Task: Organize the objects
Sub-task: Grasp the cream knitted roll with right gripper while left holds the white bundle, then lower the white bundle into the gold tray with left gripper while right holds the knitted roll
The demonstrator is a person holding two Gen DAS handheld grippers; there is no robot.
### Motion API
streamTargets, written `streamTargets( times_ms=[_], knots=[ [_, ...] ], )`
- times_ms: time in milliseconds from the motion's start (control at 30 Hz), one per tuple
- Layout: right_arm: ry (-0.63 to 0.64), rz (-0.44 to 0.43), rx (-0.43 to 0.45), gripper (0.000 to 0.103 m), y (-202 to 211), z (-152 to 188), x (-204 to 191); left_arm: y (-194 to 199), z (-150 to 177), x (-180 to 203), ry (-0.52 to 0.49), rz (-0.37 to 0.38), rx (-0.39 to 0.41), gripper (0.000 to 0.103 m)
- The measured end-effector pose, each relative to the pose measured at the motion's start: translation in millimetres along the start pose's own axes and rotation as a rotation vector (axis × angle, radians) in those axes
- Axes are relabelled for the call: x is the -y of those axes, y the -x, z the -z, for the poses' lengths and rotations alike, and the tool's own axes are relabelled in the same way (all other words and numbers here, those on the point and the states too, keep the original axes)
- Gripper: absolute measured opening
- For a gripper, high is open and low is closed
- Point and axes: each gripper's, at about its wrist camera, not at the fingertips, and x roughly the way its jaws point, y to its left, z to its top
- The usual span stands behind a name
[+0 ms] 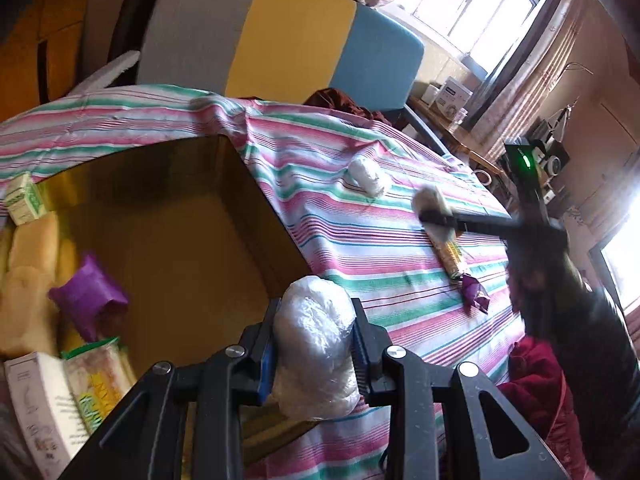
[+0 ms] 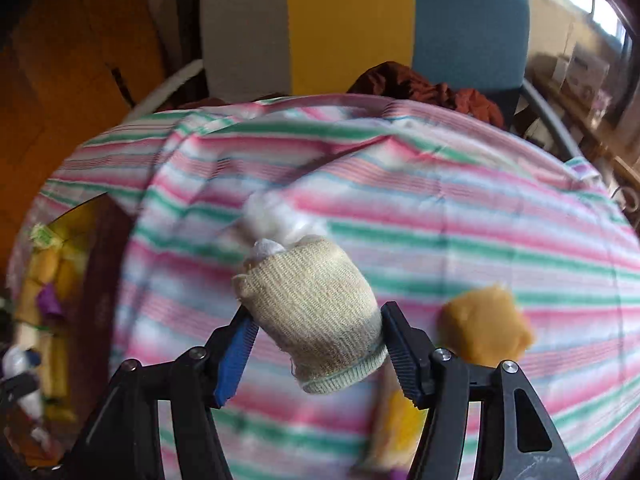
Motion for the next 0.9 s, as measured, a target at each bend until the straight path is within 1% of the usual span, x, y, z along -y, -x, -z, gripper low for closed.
streamTargets(
  times_ms=[133,267,400,500,700,800,900],
  knots=[
    [0.044,-0.019,-0.011,0.063,6,45,-35,21,7,-4,-0.009,-0.062,0.046,0.031],
    [0.08,0.005,0.0,0.063,4,77,-51,39,14,-10,-0.023,-0.157,0.092,0.031],
    [0.065,0.002,0.011,0.063,-7,90,-41,55,22,-15,-0.034,-0.237,0.136,0.031],
    [0.047,-0.009,0.026,0.063,-8,88,-38,63,25,-16,-0.048,-0.283,0.156,0.031],
    [0.04,-0.02,0.024,0.063,-12,87,-38,64,29,-17,-0.047,-0.311,0.146,0.031],
    [0.043,-0.022,0.024,0.063,-12,87,-38,62,29,-17,-0.046,-0.31,0.135,0.031],
    [0.039,-0.027,0.023,0.063,-13,86,-37,60,31,-24,-0.02,-0.291,0.117,0.031]
  ],
)
